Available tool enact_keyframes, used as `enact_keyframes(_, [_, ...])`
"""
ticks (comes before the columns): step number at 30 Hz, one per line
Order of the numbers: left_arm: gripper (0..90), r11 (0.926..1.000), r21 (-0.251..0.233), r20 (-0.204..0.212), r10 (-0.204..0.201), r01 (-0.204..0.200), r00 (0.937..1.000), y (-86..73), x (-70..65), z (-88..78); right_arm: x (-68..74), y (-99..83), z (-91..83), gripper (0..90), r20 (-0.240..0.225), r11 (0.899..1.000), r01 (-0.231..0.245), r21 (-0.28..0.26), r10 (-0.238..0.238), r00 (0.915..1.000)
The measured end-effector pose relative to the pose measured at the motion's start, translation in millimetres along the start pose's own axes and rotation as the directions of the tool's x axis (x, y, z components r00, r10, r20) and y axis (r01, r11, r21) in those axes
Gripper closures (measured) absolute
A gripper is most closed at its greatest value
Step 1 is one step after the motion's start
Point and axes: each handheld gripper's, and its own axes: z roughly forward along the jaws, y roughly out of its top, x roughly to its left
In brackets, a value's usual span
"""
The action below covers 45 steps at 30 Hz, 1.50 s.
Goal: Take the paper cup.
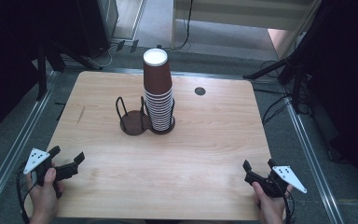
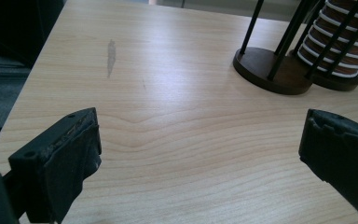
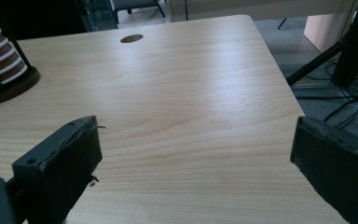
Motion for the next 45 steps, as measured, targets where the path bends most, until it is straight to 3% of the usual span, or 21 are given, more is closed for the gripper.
enact_keyframes(3, [0.0, 0.9994, -0.012, -0.016, -0.031, 0.031, 0.9994, 0.5, 2.7, 0.6, 4.6, 3.6, 0.5, 1.5, -0.007, 1.0, 0.015, -0.001, -0.015, 0.9999])
enact_keyframes(6, [0.0, 0.9968, -0.02, -0.064, -0.078, 0.077, 0.9949, 1.2, 5.1, 1.8, 11.7, 9.9, 2.0, 1.4, -0.028, 1.0, 0.014, -0.007, -0.014, 0.9995])
enact_keyframes(10, [0.0, 0.9971, -0.031, -0.059, -0.071, 0.07, 0.9957, 0.7, 4.2, 1.0, 24.1, 21.4, 6.1, 1.4, -0.043, 1.0, 0.029, -0.012, -0.03, 0.9986])
enact_keyframes(13, [0.0, 0.9964, -0.017, -0.064, -0.085, 0.084, 0.9944, 1.6, 7.1, 2.2, 33.4, 30.8, 6.5, 1.3, -0.07, 0.999, 0.043, -0.021, -0.044, 0.9966])
enact_keyframes(15, [0.0, 0.9965, 0.005, -0.045, -0.083, 0.083, 0.9956, 2.6, 8.0, 4.3, 38.8, 36.6, 6.5, 1.3, -0.086, 0.999, 0.04, -0.022, -0.042, 0.9954])
enact_keyframes(18, [0.0, 0.9966, -0.001, -0.043, -0.083, 0.083, 0.9957, 2.4, 7.7, 3.8, 45.3, 42.9, 7.6, 1.3, -0.104, 0.999, 0.049, -0.023, -0.051, 0.9933])
enact_keyframes(30, [0.0, 0.9975, 0.035, -0.055, -0.059, 0.061, 0.9968, 3.4, 4.4, 7.1, 73.4, 60.5, 21.1, 1.5, -0.133, 0.997, 0.079, -0.021, -0.082, 0.9877])
enact_keyframes(45, [0.0, 0.9961, 0.042, -0.035, -0.077, 0.078, 0.9965, 3.9, 7.1, 8.1, 105.3, 81.4, 33.3, 1.7, -0.174, 0.995, 0.098, -0.029, -0.101, 0.9796])
